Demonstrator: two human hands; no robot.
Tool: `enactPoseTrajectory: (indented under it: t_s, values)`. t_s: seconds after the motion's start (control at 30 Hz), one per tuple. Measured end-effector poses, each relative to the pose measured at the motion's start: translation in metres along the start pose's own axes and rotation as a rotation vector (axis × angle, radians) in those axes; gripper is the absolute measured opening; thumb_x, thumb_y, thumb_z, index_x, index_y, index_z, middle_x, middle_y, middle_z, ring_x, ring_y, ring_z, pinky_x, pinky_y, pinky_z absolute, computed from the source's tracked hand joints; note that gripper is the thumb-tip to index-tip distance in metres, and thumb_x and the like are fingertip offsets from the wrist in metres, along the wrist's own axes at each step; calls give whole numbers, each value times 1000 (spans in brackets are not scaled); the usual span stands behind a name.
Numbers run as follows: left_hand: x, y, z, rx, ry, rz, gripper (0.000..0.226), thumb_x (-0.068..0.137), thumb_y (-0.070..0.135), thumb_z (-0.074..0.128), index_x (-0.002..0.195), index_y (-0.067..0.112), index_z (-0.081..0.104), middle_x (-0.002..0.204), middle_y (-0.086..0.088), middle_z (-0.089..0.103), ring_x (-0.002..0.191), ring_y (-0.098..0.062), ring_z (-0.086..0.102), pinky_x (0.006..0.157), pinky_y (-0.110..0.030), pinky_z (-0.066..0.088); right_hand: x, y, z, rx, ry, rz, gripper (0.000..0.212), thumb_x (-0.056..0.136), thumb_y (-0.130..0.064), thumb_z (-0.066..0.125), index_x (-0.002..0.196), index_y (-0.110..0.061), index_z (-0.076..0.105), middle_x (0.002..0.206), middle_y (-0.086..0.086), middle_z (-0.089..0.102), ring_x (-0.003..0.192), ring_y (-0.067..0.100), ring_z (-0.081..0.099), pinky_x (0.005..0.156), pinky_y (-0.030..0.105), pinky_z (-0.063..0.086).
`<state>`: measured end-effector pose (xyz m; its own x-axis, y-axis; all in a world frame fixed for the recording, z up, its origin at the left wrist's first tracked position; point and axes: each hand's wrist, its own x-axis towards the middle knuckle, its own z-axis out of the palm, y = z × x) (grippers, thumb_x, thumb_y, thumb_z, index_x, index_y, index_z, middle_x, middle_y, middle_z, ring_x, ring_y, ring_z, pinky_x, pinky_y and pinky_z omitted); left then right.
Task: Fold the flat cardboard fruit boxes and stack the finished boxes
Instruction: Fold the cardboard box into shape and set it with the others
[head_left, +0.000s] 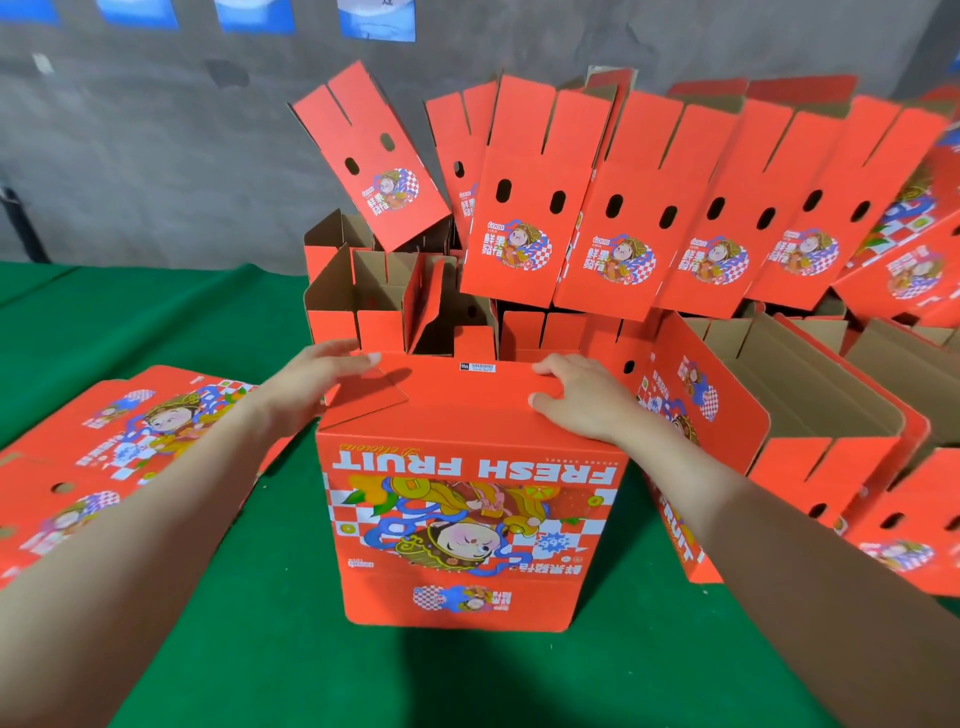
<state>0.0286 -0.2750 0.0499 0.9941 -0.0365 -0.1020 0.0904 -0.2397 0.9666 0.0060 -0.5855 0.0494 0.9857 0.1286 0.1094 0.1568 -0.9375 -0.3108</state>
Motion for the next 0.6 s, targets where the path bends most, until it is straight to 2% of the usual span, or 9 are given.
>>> enactPoseTrajectory:
  t_s: [0.07, 0.13, 0.2, 0.27, 0.33, 0.4, 0.43, 0.53, 0.6]
  values:
    - [-10, -10, -3, 109, -95, -143, 65, 60, 54, 77, 113, 17, 64, 103, -6, 72, 93, -23, 69, 88, -44, 52, -1, 2, -1, 70, 10, -26, 46, 92, -41, 54, 135, -26, 47, 143, 1, 43, 133, 23, 35, 105, 35, 33]
    - [-17, -17, 0, 115, -127, -244, 52, 65, 63, 68, 92, 18, 65, 74, -3, 73, 61, -18, 69, 60, -31, 53, -3, 6, -3, 421, 108, -20, 38, 94, -36, 55, 130, -21, 55, 138, -1, 50, 129, 16, 41, 100, 27, 31]
    - [-19, -22, 1, 56, -63, -267, 46, 77, 65, 57, 83, 20, 62, 63, 0, 70, 50, -15, 66, 56, -28, 49, -7, 15, -2, 878, 314, 124, 27, 97, -33, 52, 121, -23, 58, 128, -4, 54, 126, 15, 46, 98, 28, 33]
    - [-23, -23, 0, 82, -30, -266, 51, 82, 69, 48, 84, 21, 62, 64, -2, 70, 55, -18, 67, 61, -33, 53, -16, 31, 7, 1087, 352, 404, 35, 99, -41, 44, 125, -18, 53, 129, 0, 54, 127, 23, 47, 102, 38, 36]
    - [-29, -20, -1, 123, -29, -283, 59, 81, 74, 42, 92, 20, 63, 76, -8, 73, 71, -27, 70, 70, -45, 56, -33, 49, 28, 1082, 123, 632, 46, 99, -49, 38, 121, -12, 55, 121, 9, 64, 116, 29, 56, 105, 50, 38]
    - [-35, -17, -2, 152, -61, -316, 68, 77, 79, 38, 99, 20, 63, 84, -12, 73, 84, -34, 69, 71, -52, 57, -53, 60, 52, 1018, -167, 663, 44, 98, -49, 41, 98, -10, 61, 87, 9, 75, 91, 30, 67, 94, 59, 48]
    - [-39, -15, -4, 164, -90, -336, 72, 75, 81, 36, 101, 20, 63, 87, -13, 74, 87, -35, 69, 69, -52, 57, -61, 62, 60, 982, -257, 643, 44, 97, -51, 43, 95, -12, 62, 80, 7, 75, 84, 29, 69, 85, 59, 52]
    - [-50, -13, -10, 168, -154, -382, 76, 71, 83, 36, 104, 20, 63, 92, -13, 74, 87, -33, 70, 66, -50, 57, -73, 60, 61, 984, -384, 568, 48, 92, -62, 43, 102, -20, 65, 90, 4, 74, 79, 25, 72, 65, 51, 59]
    - [-58, -16, -14, 158, -137, -364, 72, 72, 79, 41, 104, 19, 64, 90, -12, 74, 81, -30, 71, 72, -50, 57, -81, 61, 55, 1061, -496, 495, 53, 88, -70, 43, 108, -26, 64, 102, 5, 72, 87, 26, 72, 62, 46, 58]
